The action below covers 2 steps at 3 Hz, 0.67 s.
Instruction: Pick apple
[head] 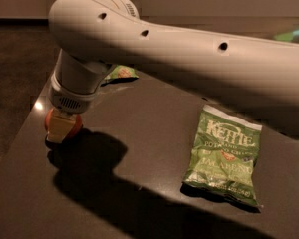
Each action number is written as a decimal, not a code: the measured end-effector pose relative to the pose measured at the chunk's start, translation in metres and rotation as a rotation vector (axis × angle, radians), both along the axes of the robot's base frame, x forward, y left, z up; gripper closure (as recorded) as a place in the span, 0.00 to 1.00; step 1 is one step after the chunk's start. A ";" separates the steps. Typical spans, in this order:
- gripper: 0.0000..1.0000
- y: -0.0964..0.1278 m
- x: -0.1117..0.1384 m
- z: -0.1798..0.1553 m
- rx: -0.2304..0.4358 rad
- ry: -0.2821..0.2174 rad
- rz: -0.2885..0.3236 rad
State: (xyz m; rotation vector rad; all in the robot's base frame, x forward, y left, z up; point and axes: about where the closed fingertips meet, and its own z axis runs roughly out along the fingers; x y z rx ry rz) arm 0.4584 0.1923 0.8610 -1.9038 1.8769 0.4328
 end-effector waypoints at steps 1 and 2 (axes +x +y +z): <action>0.87 -0.013 0.011 0.026 0.021 -0.007 0.007; 1.00 -0.031 0.022 0.060 0.051 -0.010 0.024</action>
Offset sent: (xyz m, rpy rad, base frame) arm 0.0392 -0.0573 0.1104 0.0970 -0.0150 0.0507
